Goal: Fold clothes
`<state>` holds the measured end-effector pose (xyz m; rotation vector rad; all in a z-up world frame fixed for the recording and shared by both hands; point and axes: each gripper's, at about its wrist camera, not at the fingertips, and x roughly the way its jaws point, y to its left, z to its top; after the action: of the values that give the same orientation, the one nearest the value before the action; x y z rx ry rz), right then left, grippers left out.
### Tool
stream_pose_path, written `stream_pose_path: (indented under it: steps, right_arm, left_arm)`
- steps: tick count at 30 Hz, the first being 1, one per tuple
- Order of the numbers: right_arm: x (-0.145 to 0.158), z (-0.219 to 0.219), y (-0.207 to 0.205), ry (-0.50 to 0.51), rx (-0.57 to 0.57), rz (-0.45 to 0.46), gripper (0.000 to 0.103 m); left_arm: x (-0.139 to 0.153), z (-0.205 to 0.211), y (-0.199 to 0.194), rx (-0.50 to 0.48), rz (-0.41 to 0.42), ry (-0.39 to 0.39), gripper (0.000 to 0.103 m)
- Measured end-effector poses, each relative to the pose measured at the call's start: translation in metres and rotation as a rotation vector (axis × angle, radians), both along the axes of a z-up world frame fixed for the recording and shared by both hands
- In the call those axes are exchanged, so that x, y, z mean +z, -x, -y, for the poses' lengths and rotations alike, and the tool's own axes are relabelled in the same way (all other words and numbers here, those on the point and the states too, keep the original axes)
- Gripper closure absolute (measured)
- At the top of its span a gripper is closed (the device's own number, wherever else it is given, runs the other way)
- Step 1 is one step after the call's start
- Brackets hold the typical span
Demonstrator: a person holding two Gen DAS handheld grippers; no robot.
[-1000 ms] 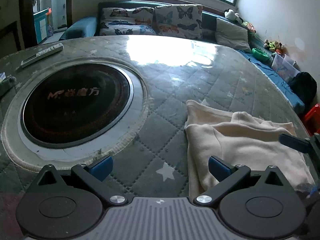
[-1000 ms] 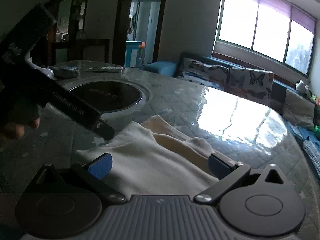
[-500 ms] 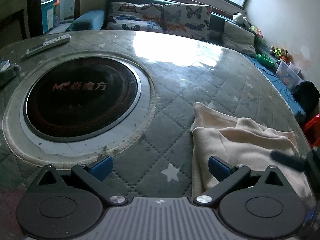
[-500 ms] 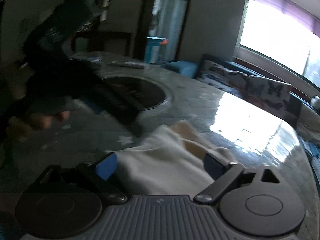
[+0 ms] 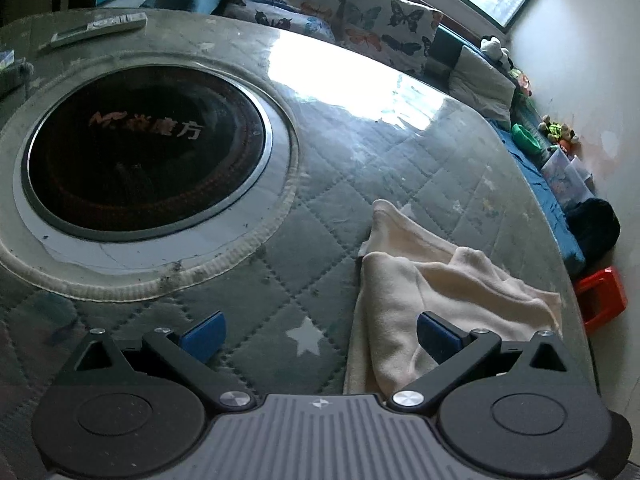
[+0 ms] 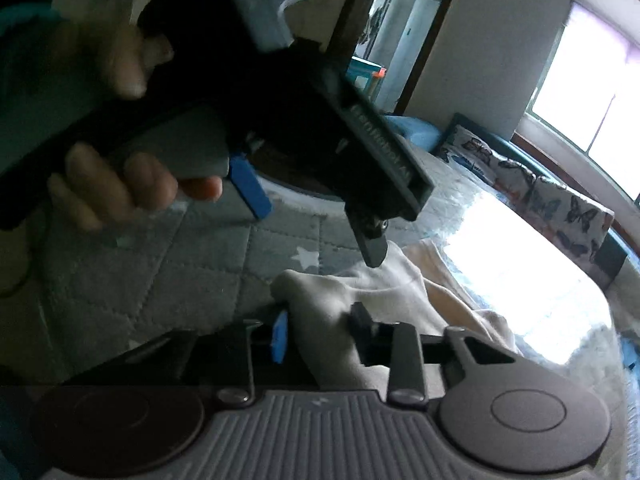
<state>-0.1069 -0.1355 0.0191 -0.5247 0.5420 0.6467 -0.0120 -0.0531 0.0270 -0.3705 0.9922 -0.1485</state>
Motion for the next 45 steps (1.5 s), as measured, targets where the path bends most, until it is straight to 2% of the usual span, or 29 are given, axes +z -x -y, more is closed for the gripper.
stream_pose_path:
  steps: [8,16,20,22,24,27,31,34,42,45]
  right_arm:
    - [0.026,0.028,-0.015,-0.181,-0.061,-0.065,0.083]
    - [0.038,0.054,-0.017,-0.273,-0.085,-0.093,0.083]
    - [0.036,0.058,-0.015,-0.29,-0.083,-0.1,0.083]
    - [0.035,0.06,-0.013,-0.294,-0.077,-0.1,0.083]
    - [0.034,0.061,-0.008,-0.296,-0.074,-0.099,0.083]
    - [0.031,0.064,-0.002,-0.298,-0.077,-0.099,0.082]
    - [0.033,0.077,0.001,-0.335,-0.102,-0.105,0.073]
    - [0.036,0.1,0.0,-0.361,-0.169,-0.104,0.07]
    - [0.028,0.184,-0.018,-0.366,-0.5,-0.076,0.068]
    - [0.019,0.215,-0.029,-0.387,-0.609,-0.084,0.061]
  left_arm:
    - [-0.002,0.002,-0.01,0.033,-0.074,0.199,0.0]
    - [-0.006,0.019,-0.021,0.011,-0.12,0.298,0.002]
    - [-0.007,0.027,-0.023,-0.02,-0.117,0.3,0.029]
    - [-0.01,0.029,-0.024,-0.019,-0.119,0.295,0.046]
    - [-0.014,0.029,-0.024,-0.019,-0.129,0.296,0.07]
    - [-0.016,0.029,-0.024,-0.019,-0.126,0.288,0.077]
    - [-0.016,0.028,-0.024,-0.024,-0.119,0.274,0.079]
    - [-0.016,0.029,-0.024,-0.032,-0.116,0.265,0.079]
    - [-0.016,0.031,-0.023,-0.043,-0.107,0.251,0.079]
    - [-0.015,0.032,-0.022,-0.047,-0.104,0.242,0.079]
